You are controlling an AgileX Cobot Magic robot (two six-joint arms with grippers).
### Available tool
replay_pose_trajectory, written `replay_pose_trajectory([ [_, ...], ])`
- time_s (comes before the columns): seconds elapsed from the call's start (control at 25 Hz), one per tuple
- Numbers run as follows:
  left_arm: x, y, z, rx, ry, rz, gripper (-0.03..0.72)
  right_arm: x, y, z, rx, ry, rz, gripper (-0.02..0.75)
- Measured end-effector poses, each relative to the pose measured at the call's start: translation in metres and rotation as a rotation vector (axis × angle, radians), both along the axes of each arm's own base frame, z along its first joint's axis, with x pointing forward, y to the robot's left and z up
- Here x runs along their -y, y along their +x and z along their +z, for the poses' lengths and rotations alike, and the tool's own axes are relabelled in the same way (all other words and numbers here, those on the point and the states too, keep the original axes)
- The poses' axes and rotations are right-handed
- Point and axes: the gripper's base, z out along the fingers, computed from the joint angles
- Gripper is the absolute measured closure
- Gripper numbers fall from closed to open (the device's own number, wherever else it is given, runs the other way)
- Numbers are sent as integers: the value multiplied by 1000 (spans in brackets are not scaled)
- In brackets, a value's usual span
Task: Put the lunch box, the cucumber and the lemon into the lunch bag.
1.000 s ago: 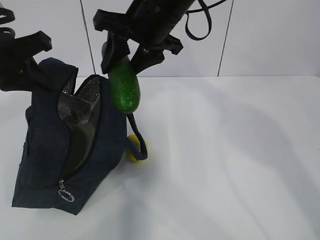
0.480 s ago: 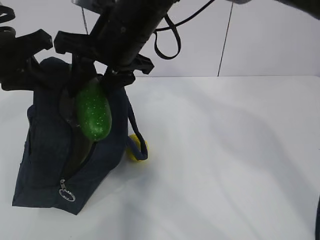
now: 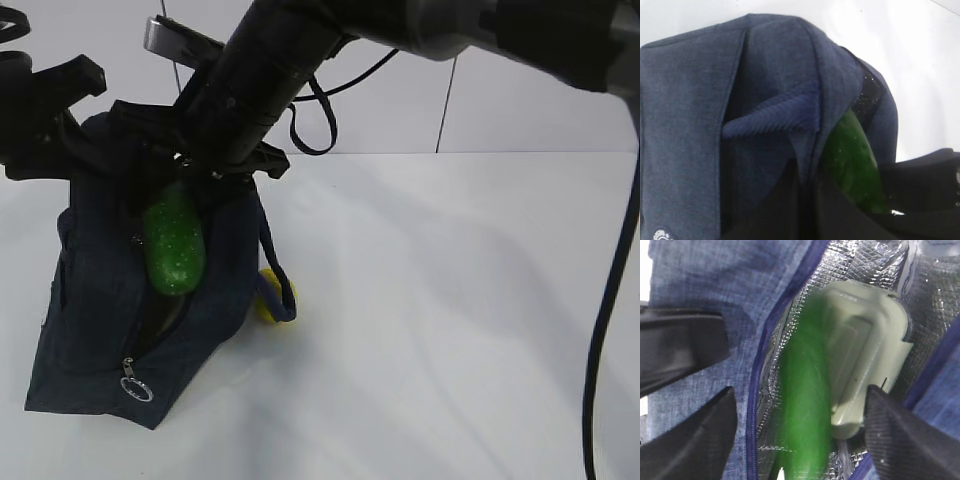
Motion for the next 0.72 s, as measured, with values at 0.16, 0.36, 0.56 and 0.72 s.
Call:
replay_pose_trajectory([
  [0.16, 0, 0, 0, 0, -2, 1, 694, -1, 1, 0, 12, 13, -4, 175],
  [0.36, 0, 0, 0, -1, -3, 1, 694, -1, 1, 0, 13, 14, 0, 136],
  [0.56, 0, 0, 0, 0, -3, 0, 694, 5, 0, 2, -20, -18, 34, 166],
  [0.72, 0, 0, 0, -2, -2, -1, 694, 15, 6, 24, 97, -64, 26, 187],
])
